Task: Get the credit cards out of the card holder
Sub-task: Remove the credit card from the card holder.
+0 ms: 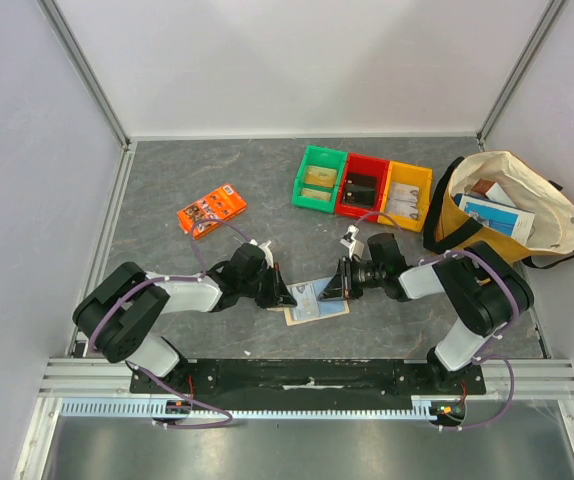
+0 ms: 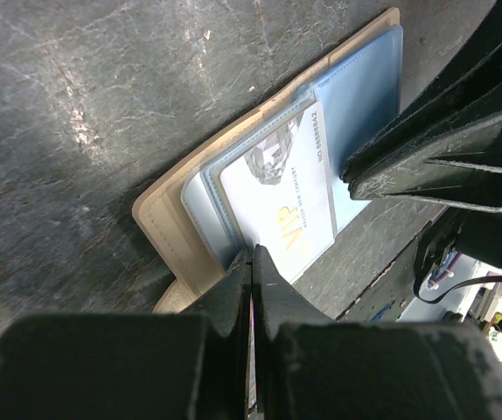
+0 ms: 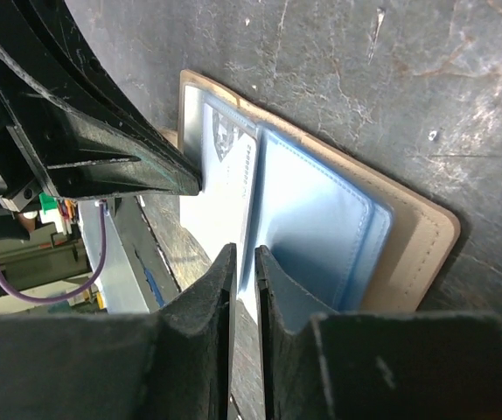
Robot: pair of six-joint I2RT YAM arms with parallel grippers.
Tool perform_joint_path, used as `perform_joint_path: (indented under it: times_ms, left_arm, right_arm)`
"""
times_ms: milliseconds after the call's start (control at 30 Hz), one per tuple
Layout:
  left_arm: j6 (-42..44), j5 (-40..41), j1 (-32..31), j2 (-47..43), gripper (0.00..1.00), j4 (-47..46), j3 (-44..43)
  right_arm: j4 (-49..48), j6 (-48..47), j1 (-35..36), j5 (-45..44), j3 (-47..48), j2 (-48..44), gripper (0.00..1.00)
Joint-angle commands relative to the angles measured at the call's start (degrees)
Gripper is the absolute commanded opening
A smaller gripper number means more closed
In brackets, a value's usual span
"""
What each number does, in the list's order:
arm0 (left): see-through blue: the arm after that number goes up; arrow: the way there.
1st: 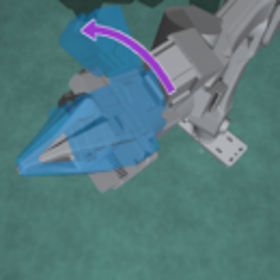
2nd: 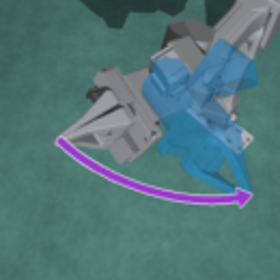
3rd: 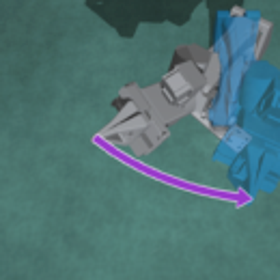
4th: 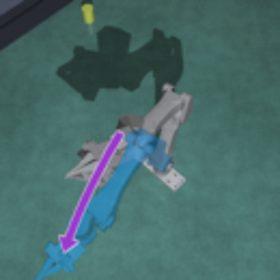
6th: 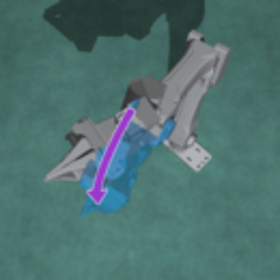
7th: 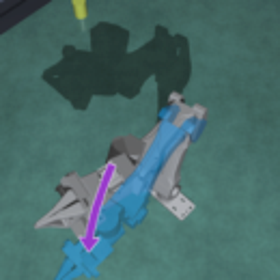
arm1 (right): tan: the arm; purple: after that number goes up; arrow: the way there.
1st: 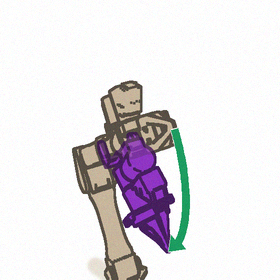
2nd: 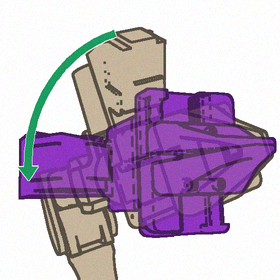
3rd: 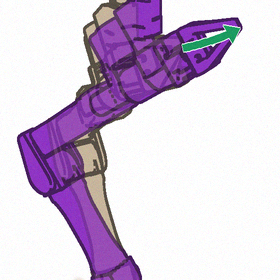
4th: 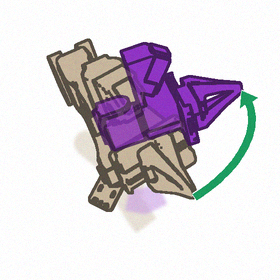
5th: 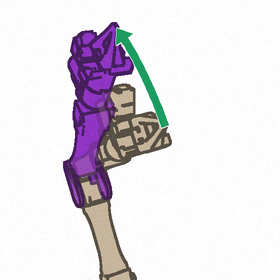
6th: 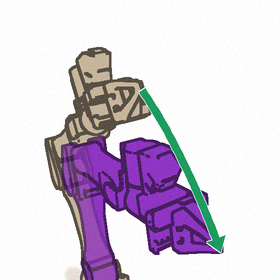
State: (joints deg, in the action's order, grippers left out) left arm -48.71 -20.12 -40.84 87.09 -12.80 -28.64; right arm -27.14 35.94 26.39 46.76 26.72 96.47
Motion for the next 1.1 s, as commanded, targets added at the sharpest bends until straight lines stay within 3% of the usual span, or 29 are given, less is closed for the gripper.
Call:
perform_joint_path:
  times_ms: [0,367,533,833,967,1067]
  left_arm:
    - [-0.25,1.31,-0.21,2.65,0.02,2.43,1.84]
    - [-1.92,0.61,-0.21,2.74,0.02,-0.3,3.42]
    - [-2.79,0.52,-0.21,2.74,0.02,-1.61,4.21]
    - [-4.2,0.7,-0.12,2.47,0.02,-2.94,5.62]
    - [-4.46,0.7,-0.03,2.47,0.02,-3.37,5.79]
    - [-4.55,0.7,-0.03,2.47,0.02,-3.37,5.79]
  right_arm:
    - [2.88,-1.67,1.38,-2.11,-0.35,-2.07,0.2]
    - [-1.42,0.62,3.14,-3.35,-3.69,-1.28,0.19]
    - [-10.28,4.91,3.23,-0.72,-6.24,0.39,0.11]
    - [-26.64,13.18,1.91,3.33,-9.75,3.55,0.08]
    - [-29.73,14.33,1.12,4.04,-10.55,4.08,0.0]
    - [-30.26,14.33,1.03,4.39,-10.64,4.43,0.0]
